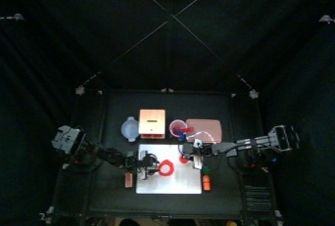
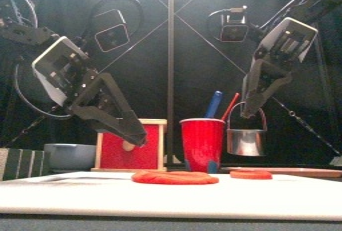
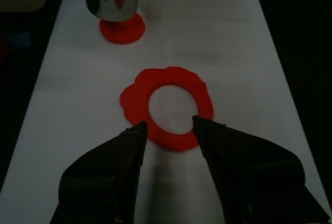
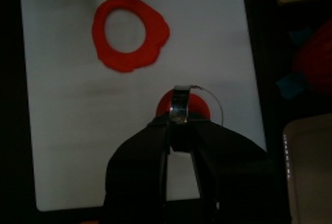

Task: Get the cutter from the drawer then cut the dough then place the extra dough in the bowl
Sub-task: Place the extra dough in the bowl

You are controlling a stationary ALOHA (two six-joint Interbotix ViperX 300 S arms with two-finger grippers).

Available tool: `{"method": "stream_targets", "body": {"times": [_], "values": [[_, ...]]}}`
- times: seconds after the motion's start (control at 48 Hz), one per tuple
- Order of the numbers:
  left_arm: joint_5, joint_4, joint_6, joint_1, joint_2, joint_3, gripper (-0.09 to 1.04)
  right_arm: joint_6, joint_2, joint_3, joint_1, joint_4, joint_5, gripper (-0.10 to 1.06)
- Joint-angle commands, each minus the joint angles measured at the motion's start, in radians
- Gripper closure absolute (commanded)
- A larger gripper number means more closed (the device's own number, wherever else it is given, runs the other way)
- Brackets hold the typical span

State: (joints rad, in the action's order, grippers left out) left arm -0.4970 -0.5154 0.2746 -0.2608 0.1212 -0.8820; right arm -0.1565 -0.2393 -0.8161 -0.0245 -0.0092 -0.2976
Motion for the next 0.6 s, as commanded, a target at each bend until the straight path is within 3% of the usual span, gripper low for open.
{"method": "stream_targets", "body": {"times": [0.021,0.604], "values": [[-0.003,0.003,0.002,0.005,-0.017,0.014,0.13,0.0,0.006,0.029,0.003,0.031,0.018,0.43],[-0.003,0.003,0.003,0.011,-0.014,-0.003,0.13,0.005,0.049,0.025,0.026,0.13,0.021,0.43]]}}
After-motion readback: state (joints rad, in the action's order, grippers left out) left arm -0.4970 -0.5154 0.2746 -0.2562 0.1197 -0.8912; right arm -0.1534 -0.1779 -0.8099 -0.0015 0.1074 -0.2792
